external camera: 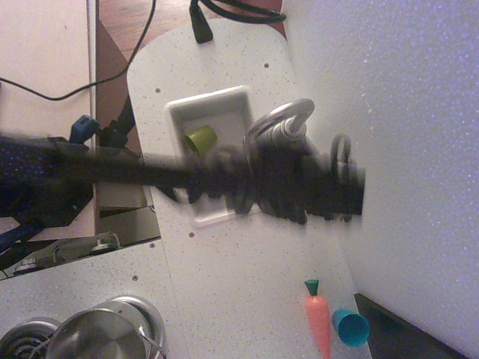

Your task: Turn faucet left

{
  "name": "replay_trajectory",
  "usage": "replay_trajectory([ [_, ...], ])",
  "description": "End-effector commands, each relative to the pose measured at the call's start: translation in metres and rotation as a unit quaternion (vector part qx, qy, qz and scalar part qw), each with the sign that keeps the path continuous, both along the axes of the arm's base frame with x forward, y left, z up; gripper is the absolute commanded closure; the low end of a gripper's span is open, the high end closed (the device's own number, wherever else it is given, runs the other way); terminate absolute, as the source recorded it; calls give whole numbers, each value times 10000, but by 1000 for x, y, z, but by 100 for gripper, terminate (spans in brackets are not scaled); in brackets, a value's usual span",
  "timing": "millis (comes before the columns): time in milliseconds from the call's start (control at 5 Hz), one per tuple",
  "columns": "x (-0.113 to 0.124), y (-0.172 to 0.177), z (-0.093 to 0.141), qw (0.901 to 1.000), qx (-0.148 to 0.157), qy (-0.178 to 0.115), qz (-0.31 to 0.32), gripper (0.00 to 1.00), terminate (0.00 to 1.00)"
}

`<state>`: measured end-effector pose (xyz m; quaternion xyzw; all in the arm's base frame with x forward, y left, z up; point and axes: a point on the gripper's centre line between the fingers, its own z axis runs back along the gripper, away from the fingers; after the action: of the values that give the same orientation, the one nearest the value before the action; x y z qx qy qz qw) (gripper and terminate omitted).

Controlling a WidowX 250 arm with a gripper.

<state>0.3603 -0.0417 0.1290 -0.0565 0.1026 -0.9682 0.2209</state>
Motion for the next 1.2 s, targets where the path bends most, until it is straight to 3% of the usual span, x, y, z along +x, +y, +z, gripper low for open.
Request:
replay_trajectory([
  [0,12,16,21,9996,141,-238,-8,0,0],
  [200,6,32,33,9995,205,-232,14,0,0],
  [400,-7,75,43,9999,-63,-95,0,0,0],
  [600,-19,124,59,9953,-375,-760,-465,0,0],
  [800,-13,143,66,9901,-850,-1062,-345,0,0],
  [1000,-1,139,72,9921,-572,-1056,-350,0,0],
])
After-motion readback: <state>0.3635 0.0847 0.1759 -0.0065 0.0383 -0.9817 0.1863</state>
